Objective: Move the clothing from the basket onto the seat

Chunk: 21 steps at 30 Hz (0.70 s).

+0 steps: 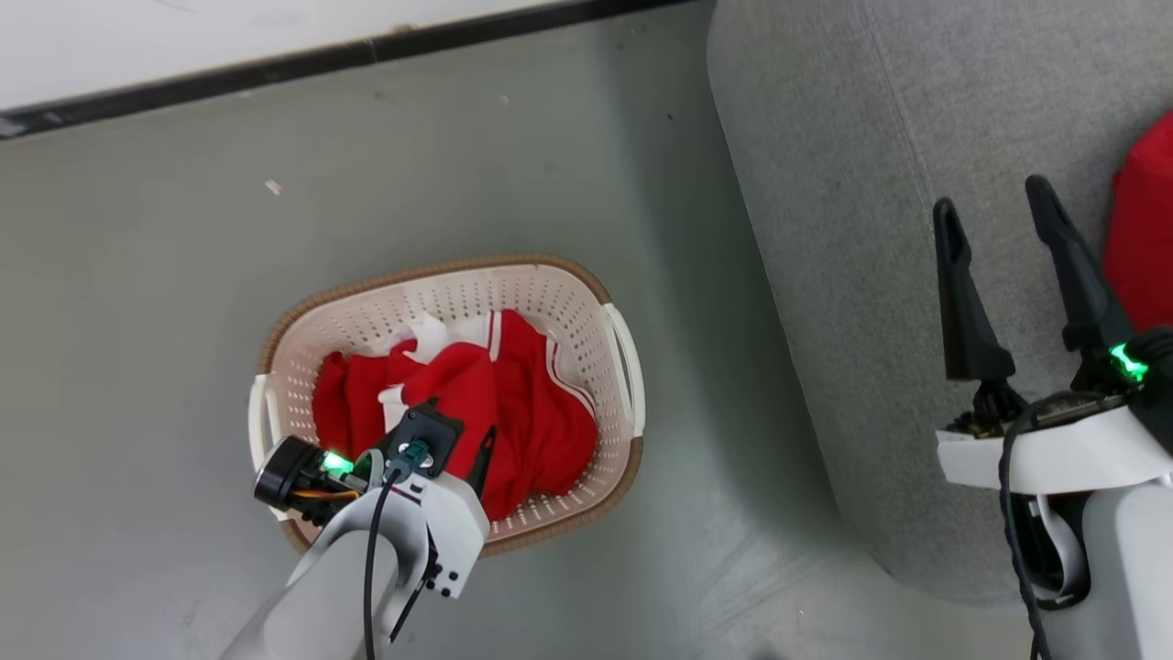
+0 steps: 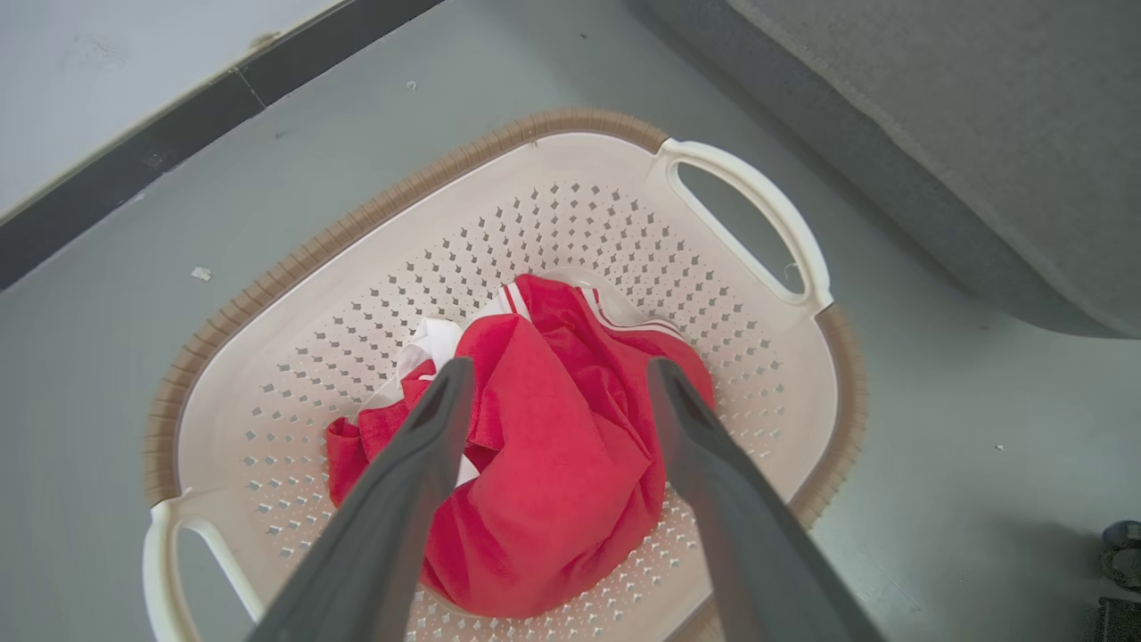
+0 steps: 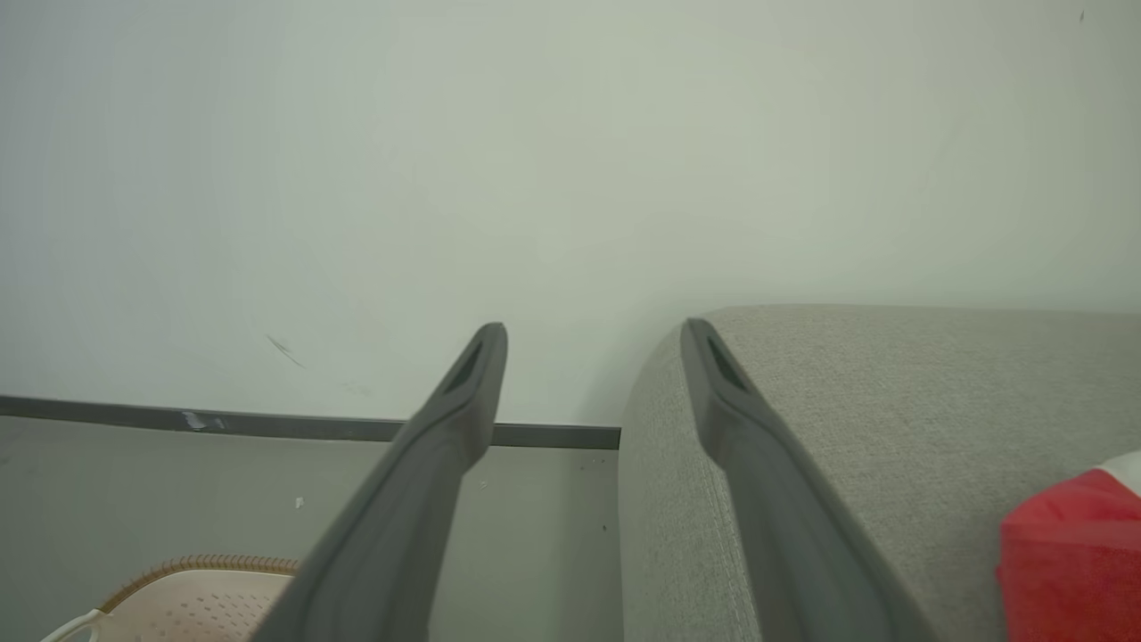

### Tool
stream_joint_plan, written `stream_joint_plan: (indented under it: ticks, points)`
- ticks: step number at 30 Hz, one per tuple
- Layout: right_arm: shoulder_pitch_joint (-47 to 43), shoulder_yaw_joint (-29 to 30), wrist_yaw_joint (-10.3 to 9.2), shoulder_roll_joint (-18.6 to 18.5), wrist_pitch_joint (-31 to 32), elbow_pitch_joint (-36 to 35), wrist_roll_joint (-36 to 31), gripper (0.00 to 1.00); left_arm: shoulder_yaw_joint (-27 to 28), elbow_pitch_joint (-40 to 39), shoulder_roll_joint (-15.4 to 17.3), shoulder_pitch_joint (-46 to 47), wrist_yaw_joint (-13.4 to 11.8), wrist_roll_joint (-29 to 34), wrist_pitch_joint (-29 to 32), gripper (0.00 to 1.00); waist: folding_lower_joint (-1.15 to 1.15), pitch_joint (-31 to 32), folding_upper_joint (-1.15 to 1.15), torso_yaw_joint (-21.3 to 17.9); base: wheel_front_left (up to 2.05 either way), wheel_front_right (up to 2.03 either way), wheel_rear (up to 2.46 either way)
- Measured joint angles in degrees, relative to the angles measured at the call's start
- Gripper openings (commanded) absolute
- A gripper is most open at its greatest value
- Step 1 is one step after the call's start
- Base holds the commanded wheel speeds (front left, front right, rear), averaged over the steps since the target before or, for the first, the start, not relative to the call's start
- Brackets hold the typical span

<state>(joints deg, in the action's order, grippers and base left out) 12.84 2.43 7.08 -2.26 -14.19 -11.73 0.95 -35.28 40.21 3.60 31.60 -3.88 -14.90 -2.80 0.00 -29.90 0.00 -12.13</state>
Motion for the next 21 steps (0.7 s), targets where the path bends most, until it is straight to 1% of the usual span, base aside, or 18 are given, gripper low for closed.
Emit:
stream_joint_plan:
  ticks: [9, 15, 17, 21]
  points:
    - [1.94, -0.13, 0.0, -0.01, -0.01, -0.45, 1.7, 1.0, -0.04, 3.53, -0.13, 3.91, 0.01, 0.41, -1.31, 1.0, 0.0, -5.34, 0.0, -2.27, 0.0, 0.0, 0.0]
    - [4.33, -1.31, 0.0, 0.0, -0.16, -0.41, 3.23, 1.0, -0.07, 5.84, -0.11, 6.1, 0.1, 0.49, -1.4, 1.0, 0.0, -8.65, 0.0, -3.73, 0.0, 0.0, 0.0]
    - [4.85, -1.4, 0.0, 0.0, -0.18, -0.35, 3.64, 1.0, 0.07, 6.83, -0.07, 6.82, 0.52, 0.49, -1.41, 1.0, 0.0, -9.72, 0.0, -4.2, 0.0, 0.0, 0.0]
    - [5.77, -1.52, 0.0, 0.0, -0.19, -0.34, 4.17, 1.0, 0.45, 8.24, 0.11, 8.14, 0.51, 0.62, -1.83, 1.0, 0.0, -11.8, 0.0, -5.07, 0.0, 0.0, 0.0]
